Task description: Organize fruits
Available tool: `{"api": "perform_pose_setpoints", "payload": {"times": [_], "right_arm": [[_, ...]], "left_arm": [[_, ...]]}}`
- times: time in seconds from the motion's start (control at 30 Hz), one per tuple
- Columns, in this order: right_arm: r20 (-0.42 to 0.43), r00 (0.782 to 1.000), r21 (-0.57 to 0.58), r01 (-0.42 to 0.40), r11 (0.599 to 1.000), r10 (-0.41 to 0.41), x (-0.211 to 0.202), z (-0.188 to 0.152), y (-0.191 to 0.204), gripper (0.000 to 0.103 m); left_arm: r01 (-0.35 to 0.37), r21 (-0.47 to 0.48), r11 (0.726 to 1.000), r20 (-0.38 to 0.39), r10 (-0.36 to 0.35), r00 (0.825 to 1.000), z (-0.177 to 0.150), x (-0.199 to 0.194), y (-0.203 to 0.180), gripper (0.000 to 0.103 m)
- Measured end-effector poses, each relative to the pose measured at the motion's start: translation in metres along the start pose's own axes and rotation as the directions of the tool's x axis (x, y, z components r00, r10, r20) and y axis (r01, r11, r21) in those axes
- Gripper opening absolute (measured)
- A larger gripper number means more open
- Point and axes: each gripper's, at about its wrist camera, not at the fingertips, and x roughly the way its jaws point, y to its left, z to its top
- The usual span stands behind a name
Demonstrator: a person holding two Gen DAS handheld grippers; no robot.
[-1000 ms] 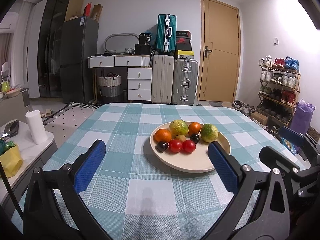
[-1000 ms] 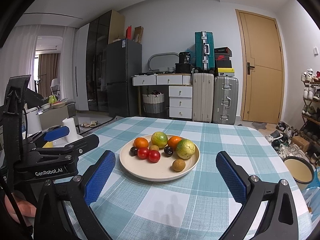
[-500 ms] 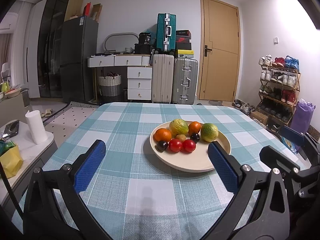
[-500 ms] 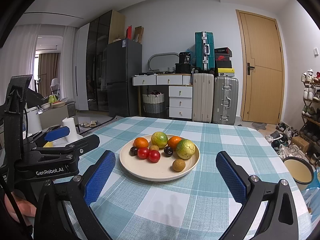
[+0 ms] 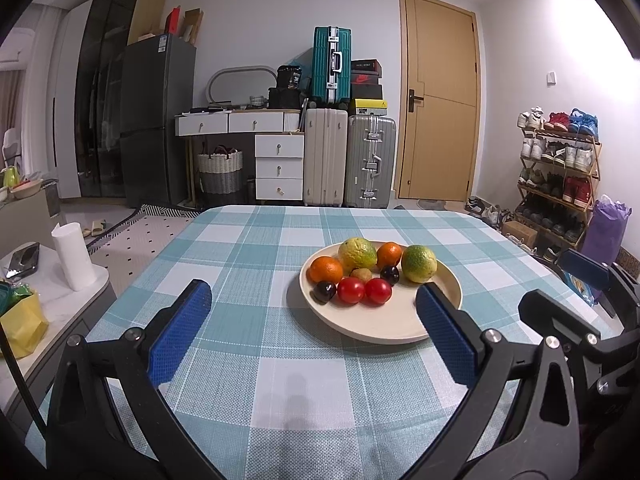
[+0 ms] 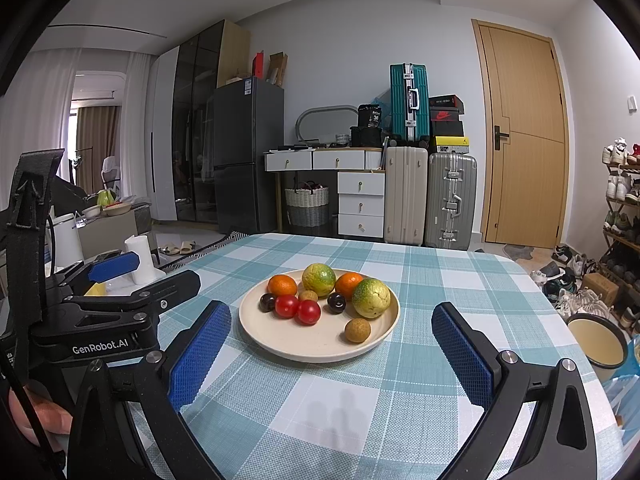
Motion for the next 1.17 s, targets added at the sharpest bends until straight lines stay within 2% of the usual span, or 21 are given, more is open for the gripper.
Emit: {"api": "perform_pose_setpoints", "payload": {"times": [0.6, 0.93, 1.17], "right_arm": [[0.0, 1.0, 0.0, 0.0, 1.0, 0.0, 0.0, 0.0, 0.0, 0.103], [0.0, 1.0, 0.0, 0.0, 1.0, 0.0, 0.0, 0.0, 0.0, 0.103], [0.0, 1.0, -0.001, 0.0, 1.0, 0.0, 0.0, 0.0, 0.0, 0.103]], "left_arm": [[-0.003, 0.014, 1.0, -0.004, 0.003, 1.0, -0.002, -0.002, 0.001, 0.102], [0.006, -0.044, 0.999, -0.037, -0.008, 0.999, -0.001, 0.002, 0.017, 0.102], [0.01, -0.039, 0.999, -0.031, -0.011, 0.999, 0.0, 0.001, 0.019, 0.102]]}}
